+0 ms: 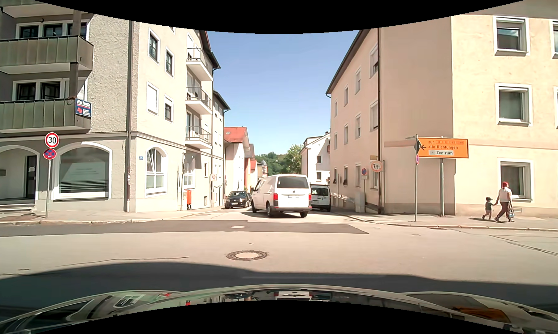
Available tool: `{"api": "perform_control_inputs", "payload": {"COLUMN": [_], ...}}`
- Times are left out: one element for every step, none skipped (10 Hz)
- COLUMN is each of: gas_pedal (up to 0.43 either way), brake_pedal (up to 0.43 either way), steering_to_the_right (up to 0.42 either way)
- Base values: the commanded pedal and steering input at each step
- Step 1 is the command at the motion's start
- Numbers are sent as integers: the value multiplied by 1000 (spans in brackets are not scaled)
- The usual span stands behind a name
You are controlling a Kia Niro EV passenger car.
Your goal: Follow the waypoints while adhering to traffic rules and regulations
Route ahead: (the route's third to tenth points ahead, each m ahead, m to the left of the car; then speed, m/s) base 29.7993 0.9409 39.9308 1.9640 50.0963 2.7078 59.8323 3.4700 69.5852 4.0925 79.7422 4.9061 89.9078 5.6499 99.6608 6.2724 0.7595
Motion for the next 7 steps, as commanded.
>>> {"api": "perform_control_inputs", "payload": {"gas_pedal": [0,0,0,0,0,0,0], "brake_pedal": [116,128,122,98,79,91,152], "steering_to_the_right": [9,10,10,11,11,11,11]}}
